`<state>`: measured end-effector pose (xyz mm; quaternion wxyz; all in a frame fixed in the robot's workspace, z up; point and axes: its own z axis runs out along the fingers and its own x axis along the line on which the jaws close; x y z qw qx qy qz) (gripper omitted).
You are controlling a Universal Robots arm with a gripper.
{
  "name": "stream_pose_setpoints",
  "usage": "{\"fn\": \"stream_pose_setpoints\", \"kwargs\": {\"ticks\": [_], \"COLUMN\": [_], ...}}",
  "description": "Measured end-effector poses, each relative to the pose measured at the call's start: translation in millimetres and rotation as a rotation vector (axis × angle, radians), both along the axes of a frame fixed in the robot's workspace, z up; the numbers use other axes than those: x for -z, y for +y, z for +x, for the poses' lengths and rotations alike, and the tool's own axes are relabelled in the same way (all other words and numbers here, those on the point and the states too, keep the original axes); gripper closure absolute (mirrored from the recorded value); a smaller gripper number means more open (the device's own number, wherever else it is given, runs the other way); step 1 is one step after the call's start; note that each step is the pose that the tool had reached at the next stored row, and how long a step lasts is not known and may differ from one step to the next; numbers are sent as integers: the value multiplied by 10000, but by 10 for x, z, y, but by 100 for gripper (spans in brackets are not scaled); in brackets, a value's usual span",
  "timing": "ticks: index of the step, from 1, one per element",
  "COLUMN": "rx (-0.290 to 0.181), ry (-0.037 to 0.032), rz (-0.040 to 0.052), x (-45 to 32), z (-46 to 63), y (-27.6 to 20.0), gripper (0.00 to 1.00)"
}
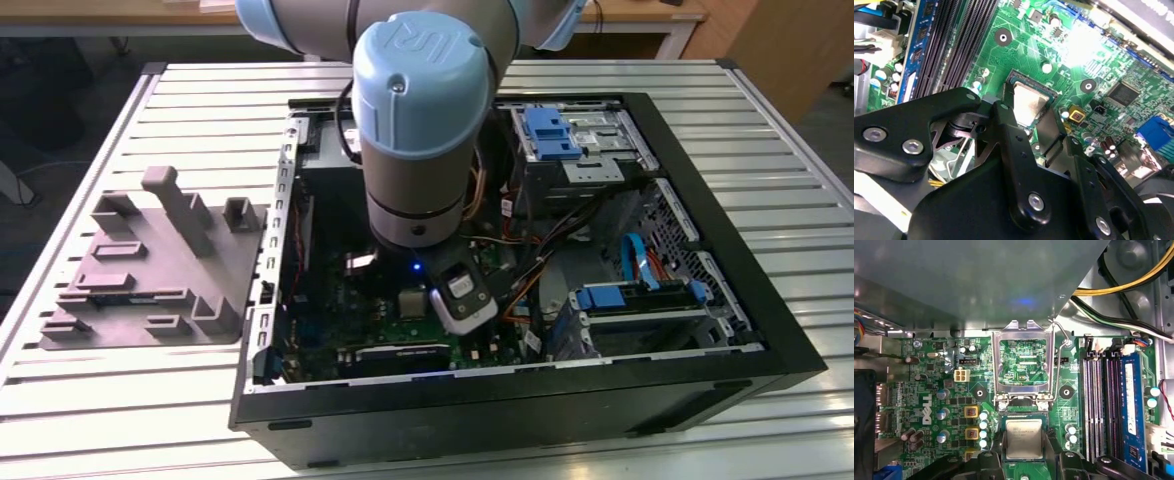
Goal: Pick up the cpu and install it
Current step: 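Place the cpu into insertion slot, then close the cpu cover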
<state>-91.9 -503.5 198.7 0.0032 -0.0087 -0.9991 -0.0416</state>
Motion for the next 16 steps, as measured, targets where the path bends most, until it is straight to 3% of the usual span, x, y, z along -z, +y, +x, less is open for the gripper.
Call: {"fn": "stream_pose_setpoints", "kwargs": {"ticks": [3, 8, 16], "rx": [0, -1, 0], "ry": [0, -1, 0], "rz": [-1, 3, 0], "x": [-36, -69, -72], "z": [0, 0, 0], "y": [0, 0, 0], "gripper": [62, 86, 89]}}
